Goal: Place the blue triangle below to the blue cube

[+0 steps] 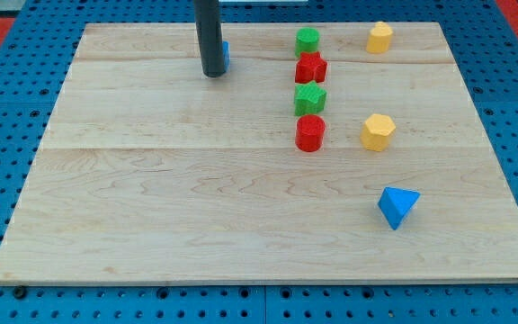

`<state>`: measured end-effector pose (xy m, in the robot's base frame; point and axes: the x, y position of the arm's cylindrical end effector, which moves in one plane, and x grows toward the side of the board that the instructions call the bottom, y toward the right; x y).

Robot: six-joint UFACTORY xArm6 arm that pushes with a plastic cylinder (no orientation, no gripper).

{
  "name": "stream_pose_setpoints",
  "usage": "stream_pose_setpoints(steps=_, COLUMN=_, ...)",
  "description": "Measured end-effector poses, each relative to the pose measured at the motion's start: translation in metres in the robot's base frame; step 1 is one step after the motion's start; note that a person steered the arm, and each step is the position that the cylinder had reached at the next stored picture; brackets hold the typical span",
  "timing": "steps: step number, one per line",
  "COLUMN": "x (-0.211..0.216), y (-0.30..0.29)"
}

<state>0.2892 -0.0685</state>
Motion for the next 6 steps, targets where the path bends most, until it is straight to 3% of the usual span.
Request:
stream_pose_setpoints(steps=1, x=0.007, y=0.001)
stream_pose_setpoints(steps=3, x=0.118, y=-0.018)
stream_pose_setpoints(steps=4, x=0.174, y=0.012)
stream_pose_setpoints(steps=6, x=0.182, y=0.228)
